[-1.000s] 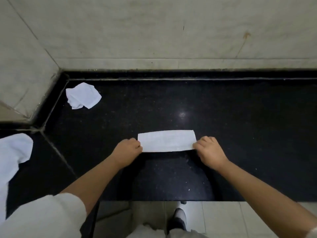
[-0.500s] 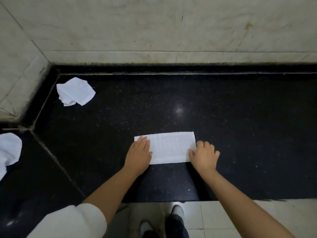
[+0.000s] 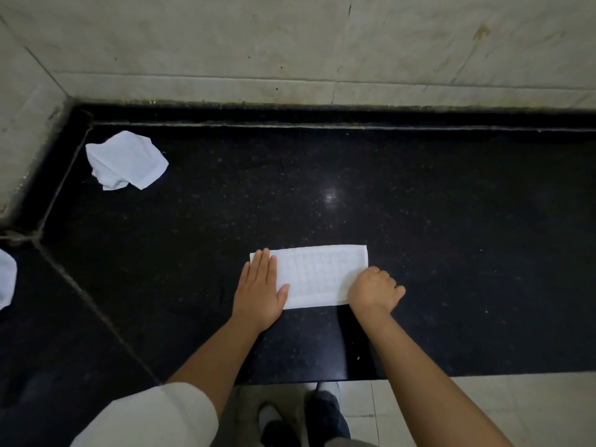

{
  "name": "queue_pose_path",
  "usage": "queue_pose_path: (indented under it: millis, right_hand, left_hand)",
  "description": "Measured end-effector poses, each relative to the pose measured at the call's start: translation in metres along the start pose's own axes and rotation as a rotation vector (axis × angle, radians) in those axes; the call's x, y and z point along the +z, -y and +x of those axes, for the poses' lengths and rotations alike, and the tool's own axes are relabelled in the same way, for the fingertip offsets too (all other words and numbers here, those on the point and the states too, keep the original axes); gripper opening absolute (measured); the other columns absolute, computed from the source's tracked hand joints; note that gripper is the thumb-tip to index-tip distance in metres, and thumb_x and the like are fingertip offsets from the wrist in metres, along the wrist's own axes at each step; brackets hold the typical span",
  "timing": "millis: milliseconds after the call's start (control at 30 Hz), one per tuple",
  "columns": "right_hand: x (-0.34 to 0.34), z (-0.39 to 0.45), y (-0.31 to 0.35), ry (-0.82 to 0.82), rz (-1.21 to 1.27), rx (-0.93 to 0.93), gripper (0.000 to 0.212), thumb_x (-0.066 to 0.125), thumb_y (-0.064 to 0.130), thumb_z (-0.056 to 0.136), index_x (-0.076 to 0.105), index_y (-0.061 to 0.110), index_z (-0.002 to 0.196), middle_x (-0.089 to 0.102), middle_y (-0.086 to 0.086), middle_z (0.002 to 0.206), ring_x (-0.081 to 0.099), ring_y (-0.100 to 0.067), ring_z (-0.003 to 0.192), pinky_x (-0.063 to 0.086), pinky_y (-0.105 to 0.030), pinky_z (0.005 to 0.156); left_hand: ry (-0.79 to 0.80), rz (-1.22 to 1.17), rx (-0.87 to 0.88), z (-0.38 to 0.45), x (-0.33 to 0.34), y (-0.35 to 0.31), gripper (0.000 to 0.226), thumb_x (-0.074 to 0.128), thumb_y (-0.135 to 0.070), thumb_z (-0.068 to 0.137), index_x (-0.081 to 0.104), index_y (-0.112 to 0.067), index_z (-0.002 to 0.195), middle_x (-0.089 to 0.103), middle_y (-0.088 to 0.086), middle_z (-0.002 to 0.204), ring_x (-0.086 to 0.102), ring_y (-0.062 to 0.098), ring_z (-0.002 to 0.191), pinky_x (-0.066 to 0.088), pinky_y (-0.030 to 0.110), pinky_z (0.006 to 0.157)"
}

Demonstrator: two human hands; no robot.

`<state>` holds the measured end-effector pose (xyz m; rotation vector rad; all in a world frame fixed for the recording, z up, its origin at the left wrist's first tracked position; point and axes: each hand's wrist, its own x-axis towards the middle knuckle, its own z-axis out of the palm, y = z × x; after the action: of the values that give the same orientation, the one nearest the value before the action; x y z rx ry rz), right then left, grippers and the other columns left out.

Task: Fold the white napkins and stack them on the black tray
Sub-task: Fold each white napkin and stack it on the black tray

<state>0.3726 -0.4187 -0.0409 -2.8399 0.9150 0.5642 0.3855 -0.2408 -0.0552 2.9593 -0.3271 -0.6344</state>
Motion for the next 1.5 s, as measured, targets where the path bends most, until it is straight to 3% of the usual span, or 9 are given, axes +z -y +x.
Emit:
queue_pose_path:
  millis: [200,300,367,467,700,933,1067,1367,1500]
  right_hand:
    - [-0.025,-0.002,0.007,-0.061,0.182,-0.06,0.022,0.04,0.006,0.087,0.053,0.0,0.104,0.064,-0.013,0.104,0.058,-0.031,0.099,0.035,-0.036,0.092]
    - [-0.045,-0.013,0.017,-0.105,0.455,-0.189,0.004,0.046,0.002,0.085,0.046,0.006,0.085,0.06,-0.015,0.086,0.057,-0.034,0.086,0.04,-0.032,0.072]
    - [-0.05,-0.023,0.03,-0.134,0.506,-0.341,0.023,0.047,-0.002,0.083,0.038,0.012,0.067,0.052,-0.004,0.075,0.049,-0.025,0.076,0.033,-0.025,0.054]
    - [-0.042,-0.044,0.059,-0.021,0.469,-0.509,0.043,0.049,0.001,0.085,0.026,0.022,0.055,0.04,0.004,0.073,0.043,-0.017,0.075,0.031,-0.023,0.061]
    - [0.006,-0.071,0.104,0.063,0.487,-0.65,0.014,0.05,0.007,0.089,0.055,0.0,0.078,0.052,-0.008,0.087,0.044,-0.012,0.075,0.028,-0.015,0.062]
    - [0.023,-0.073,0.107,-0.001,0.354,-0.646,0.021,0.043,0.005,0.092,0.042,0.008,0.072,0.043,-0.002,0.086,0.042,-0.013,0.075,0.027,-0.018,0.059]
    - [0.021,-0.069,0.106,-0.038,0.51,-0.549,0.02,0.044,-0.003,0.088,0.052,-0.001,0.07,0.045,-0.006,0.08,0.042,-0.014,0.073,0.025,-0.018,0.058]
    - [-0.028,-0.06,0.081,-0.456,0.878,-0.323,0.008,0.053,-0.006,0.081,0.058,-0.01,0.077,0.05,-0.014,0.08,0.043,-0.019,0.074,0.027,-0.015,0.059]
    - [0.004,-0.069,0.103,-0.115,0.47,-0.607,0.018,0.044,0.002,0.091,0.058,-0.008,0.093,0.057,-0.016,0.101,0.054,-0.027,0.084,0.033,-0.023,0.066]
  left_hand:
    - [-0.004,-0.062,0.023,0.0,-0.001,0.004,0.064,0.022,-0.038,0.1,-0.006,-0.007,0.148,-0.014,0.008,0.158,-0.013,0.019,0.146,-0.009,0.032,0.118]
    - [-0.028,-0.123,0.042,-0.005,-0.007,0.011,0.062,0.024,-0.036,0.101,-0.004,-0.008,0.148,-0.011,0.005,0.158,-0.011,0.017,0.146,-0.008,0.031,0.118]
    - [-0.091,-0.181,-0.007,-0.012,-0.01,0.023,0.06,0.026,-0.033,0.101,-0.001,-0.008,0.149,-0.007,0.005,0.159,-0.008,0.017,0.147,-0.005,0.031,0.119]
    - [-0.143,-0.216,-0.129,-0.027,-0.011,0.049,0.059,0.027,-0.032,0.101,0.001,-0.008,0.148,-0.004,0.005,0.159,-0.007,0.017,0.147,-0.003,0.031,0.119]
    - [-0.166,-0.261,-0.224,-0.067,-0.001,0.092,0.057,0.029,-0.03,0.101,0.007,-0.007,0.148,0.0,0.007,0.159,-0.003,0.019,0.147,0.0,0.031,0.12]
    - [-0.165,-0.325,-0.241,-0.086,0.006,0.119,0.054,0.033,-0.025,0.1,0.013,-0.008,0.148,0.004,0.006,0.159,-0.001,0.019,0.147,0.003,0.031,0.12]
    - [-0.178,-0.351,-0.2,-0.088,0.008,0.12,0.053,0.034,-0.023,0.1,0.017,-0.007,0.147,0.007,0.007,0.158,0.001,0.019,0.147,0.003,0.03,0.12]
    - [-0.248,-0.404,-0.128,-0.08,0.01,0.114,0.049,0.039,-0.018,0.098,0.026,-0.005,0.144,0.017,0.009,0.156,0.007,0.02,0.147,0.008,0.03,0.12]
    - [-0.277,-0.418,-0.111,-0.078,0.011,0.111,0.047,0.043,-0.015,0.097,0.033,-0.002,0.141,0.023,0.011,0.154,0.012,0.022,0.146,0.011,0.032,0.119]
